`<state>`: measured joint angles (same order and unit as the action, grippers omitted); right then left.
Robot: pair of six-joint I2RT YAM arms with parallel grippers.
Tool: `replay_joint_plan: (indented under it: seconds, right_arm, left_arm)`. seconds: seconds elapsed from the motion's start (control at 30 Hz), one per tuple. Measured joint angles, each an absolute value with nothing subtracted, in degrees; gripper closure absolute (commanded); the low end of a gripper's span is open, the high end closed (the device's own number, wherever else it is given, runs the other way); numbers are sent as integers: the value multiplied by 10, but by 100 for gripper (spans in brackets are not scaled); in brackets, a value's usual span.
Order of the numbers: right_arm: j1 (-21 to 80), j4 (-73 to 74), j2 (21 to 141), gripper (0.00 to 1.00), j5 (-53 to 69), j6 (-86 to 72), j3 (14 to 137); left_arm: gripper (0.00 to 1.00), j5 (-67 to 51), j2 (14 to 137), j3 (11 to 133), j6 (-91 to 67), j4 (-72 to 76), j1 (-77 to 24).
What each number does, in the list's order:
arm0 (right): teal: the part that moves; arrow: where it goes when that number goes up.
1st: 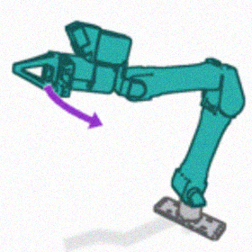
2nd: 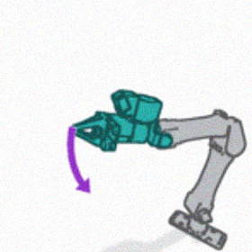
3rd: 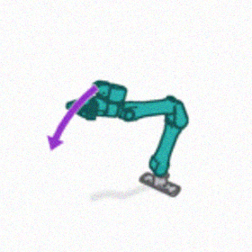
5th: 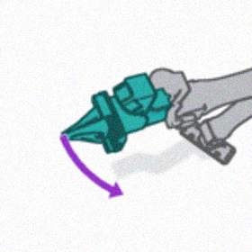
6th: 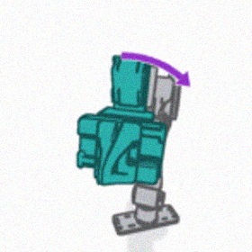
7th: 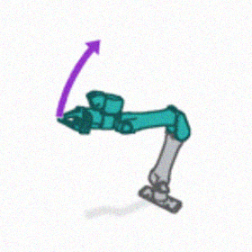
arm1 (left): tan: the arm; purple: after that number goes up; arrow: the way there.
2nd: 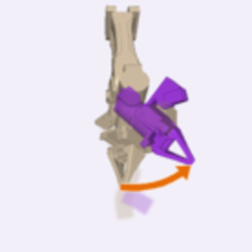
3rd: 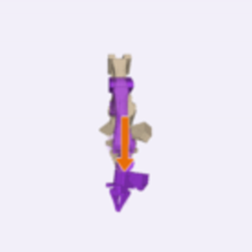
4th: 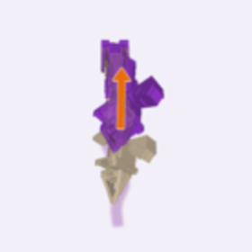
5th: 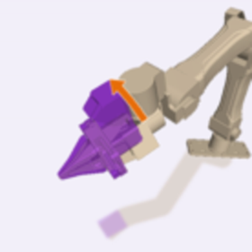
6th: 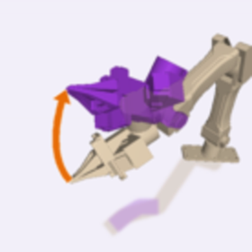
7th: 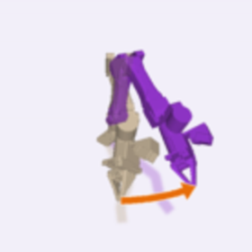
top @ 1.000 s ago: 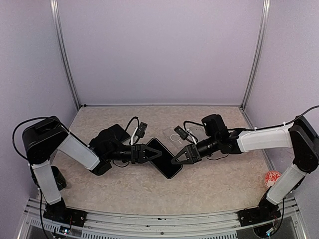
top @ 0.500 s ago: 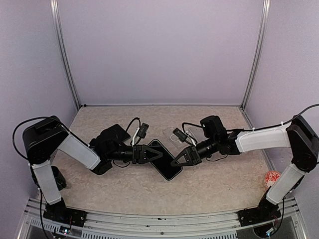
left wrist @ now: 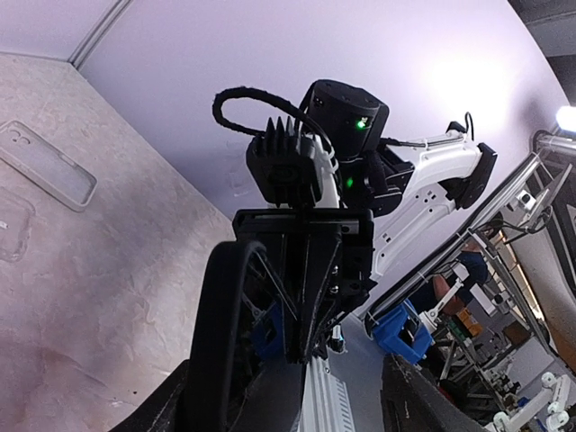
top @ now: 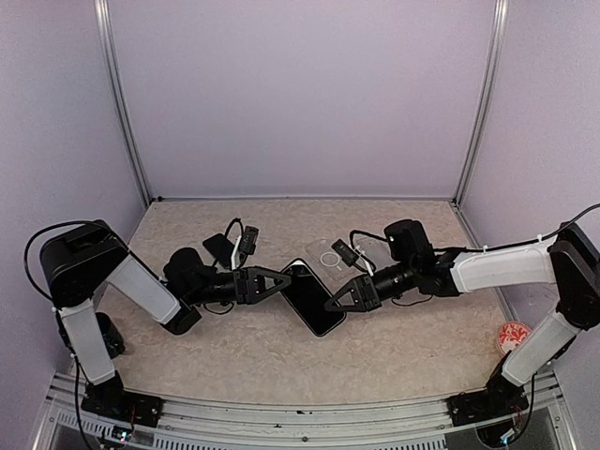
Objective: Put the phone into the phone case
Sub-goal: Pass from the left arm to the right, then press the phone against the phone case.
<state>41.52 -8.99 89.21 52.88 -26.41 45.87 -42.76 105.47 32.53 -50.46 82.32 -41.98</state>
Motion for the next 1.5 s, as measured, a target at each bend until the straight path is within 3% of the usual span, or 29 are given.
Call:
replay_joint_plan:
  seconds: [0.37, 1.27, 1.5]
  right_arm:
    - [392, -166, 830, 100, 486, -305, 416]
    - [391, -291, 815, 100, 457, -382, 393]
    - [391, -293, 815, 100, 446, -382, 386]
  left_arm:
    - [34, -381, 1063, 302, -551, 900, -423]
    - [37, -371, 1115, 406, -525, 830, -506]
    - [49, -371, 1124, 409, -522, 820, -506]
